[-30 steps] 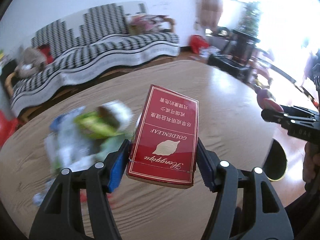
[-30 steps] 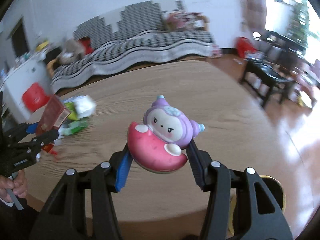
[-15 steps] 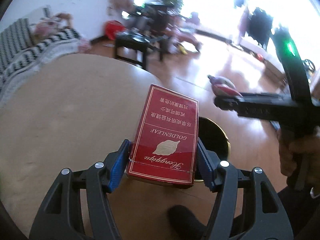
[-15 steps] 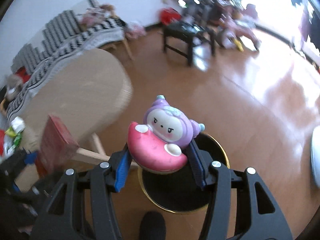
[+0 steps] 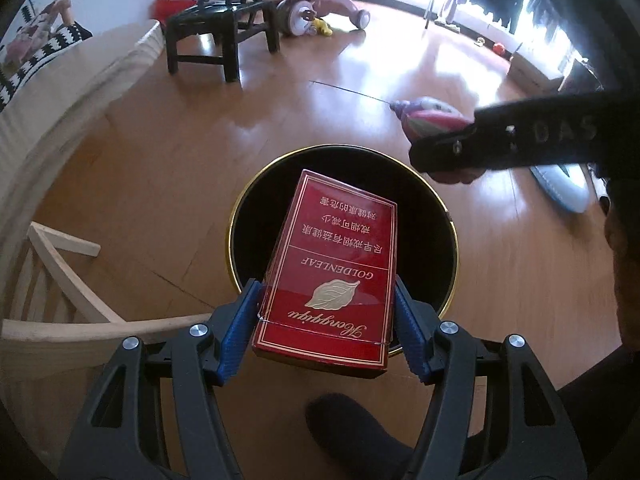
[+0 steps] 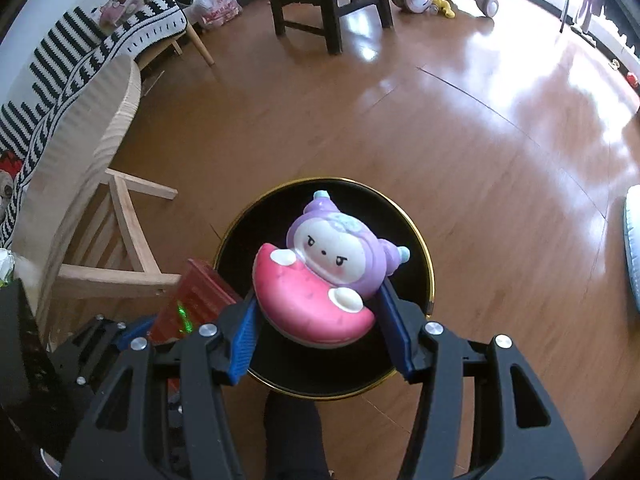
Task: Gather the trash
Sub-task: 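Carry both items to the black bin and release them from both tools, then swing both open tools back over the table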
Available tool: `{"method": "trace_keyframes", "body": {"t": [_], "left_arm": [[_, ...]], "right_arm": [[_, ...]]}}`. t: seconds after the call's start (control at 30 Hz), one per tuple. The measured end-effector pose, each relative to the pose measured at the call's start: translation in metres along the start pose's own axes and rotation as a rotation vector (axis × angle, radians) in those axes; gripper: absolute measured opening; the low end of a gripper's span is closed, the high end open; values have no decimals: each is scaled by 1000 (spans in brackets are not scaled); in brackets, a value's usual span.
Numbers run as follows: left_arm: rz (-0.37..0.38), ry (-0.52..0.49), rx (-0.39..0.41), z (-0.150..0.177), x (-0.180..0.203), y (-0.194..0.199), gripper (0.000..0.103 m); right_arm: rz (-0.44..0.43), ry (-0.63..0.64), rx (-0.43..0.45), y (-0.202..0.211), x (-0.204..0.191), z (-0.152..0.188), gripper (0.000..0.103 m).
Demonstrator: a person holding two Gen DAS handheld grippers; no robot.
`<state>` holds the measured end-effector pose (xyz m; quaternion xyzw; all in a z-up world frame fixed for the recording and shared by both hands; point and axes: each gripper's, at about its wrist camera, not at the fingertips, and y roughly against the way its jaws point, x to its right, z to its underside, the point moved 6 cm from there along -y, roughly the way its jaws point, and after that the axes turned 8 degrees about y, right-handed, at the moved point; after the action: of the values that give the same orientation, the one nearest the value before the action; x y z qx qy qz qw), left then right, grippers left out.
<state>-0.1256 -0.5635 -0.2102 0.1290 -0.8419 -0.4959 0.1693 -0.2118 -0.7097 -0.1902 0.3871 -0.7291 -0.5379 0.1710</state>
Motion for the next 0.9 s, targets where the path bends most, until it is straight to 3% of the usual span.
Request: {"method": "trace_keyframes", "body": {"t": [0.2,0.33,0.5,0.63,0.73,0.9], "left_arm": [[11,17,9,-8,3,-3,63],[17,29,4,-6,4,-5,79],[13,32,11,-5,0,6,82],[33,69,44,-9,-7,36,88],[39,82,85,-9,-15,67,92],[-17,122,149,2,-55,134,94]], "right_arm": [[-6,-10,20,7,-2,-5,57],[-5,-28,34,11,0,-7,69],[5,-42,57,19,-1,-11,76],[11,-30,90,33,-18,-19,78],[16,9,149,54,-43,-29,86],[-39,90,250,90,-106,-45,90]]}}
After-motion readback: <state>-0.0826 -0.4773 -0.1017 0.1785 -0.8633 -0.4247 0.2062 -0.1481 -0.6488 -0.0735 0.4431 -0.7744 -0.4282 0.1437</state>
